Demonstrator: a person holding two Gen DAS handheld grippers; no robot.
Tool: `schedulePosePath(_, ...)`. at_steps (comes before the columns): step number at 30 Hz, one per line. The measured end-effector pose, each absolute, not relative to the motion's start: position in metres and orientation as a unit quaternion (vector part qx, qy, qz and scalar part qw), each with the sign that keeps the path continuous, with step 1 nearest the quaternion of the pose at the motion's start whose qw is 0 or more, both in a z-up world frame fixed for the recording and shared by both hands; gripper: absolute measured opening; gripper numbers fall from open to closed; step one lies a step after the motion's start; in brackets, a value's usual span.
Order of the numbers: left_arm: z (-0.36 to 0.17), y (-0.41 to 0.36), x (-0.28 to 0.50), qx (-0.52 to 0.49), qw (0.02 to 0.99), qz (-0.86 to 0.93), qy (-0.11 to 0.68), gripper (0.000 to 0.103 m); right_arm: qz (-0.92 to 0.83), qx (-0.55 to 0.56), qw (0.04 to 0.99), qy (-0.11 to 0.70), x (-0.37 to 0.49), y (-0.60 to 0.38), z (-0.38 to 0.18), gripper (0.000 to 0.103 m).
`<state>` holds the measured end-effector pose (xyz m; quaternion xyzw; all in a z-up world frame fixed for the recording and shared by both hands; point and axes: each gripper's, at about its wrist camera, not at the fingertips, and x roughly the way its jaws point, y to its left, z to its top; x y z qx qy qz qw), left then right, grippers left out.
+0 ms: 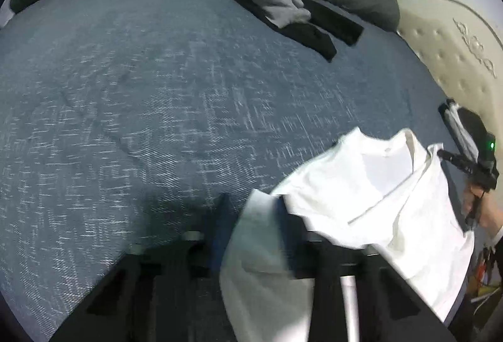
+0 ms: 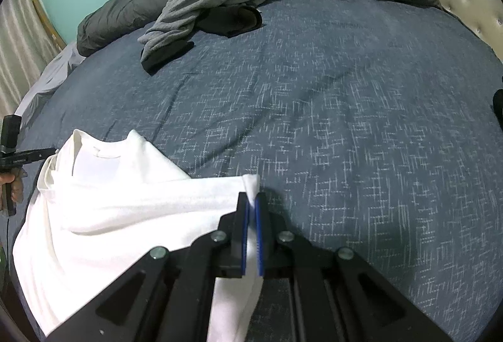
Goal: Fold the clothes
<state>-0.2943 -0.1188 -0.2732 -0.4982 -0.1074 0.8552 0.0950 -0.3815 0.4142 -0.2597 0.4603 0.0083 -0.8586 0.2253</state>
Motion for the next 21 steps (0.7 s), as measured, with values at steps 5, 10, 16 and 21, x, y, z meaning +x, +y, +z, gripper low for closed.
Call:
schedulePosePath(5,-0.269,-0.120,-0.289,-0.488,0.098,0.860,-0.115,0.006,-0.860,0.458,0.227,0.004,-0.378,0.414,-0.258,0.004)
schedulePosePath(10,-0.252,-0.130,-0.276,-0.463,0.092,0.871,-0.133,0.005,-0.869,0.442,0.224,-0.005,-0.373,0.422,-0.248,0.004)
schedulePosePath(16,-0.230,-0.161,-0.257,-0.424,0.057,0.888,-0.169,0.005,-0.887,0.407,0.214,-0.028,-0.366,0.441,-0.226,0.004)
schedulePosePath(21,-0.229,-0.169,-0.260,-0.415,0.037,0.891,-0.182,0.005,-0.896,0.393,0.203,-0.047,-0.369,0.447,-0.216,0.004)
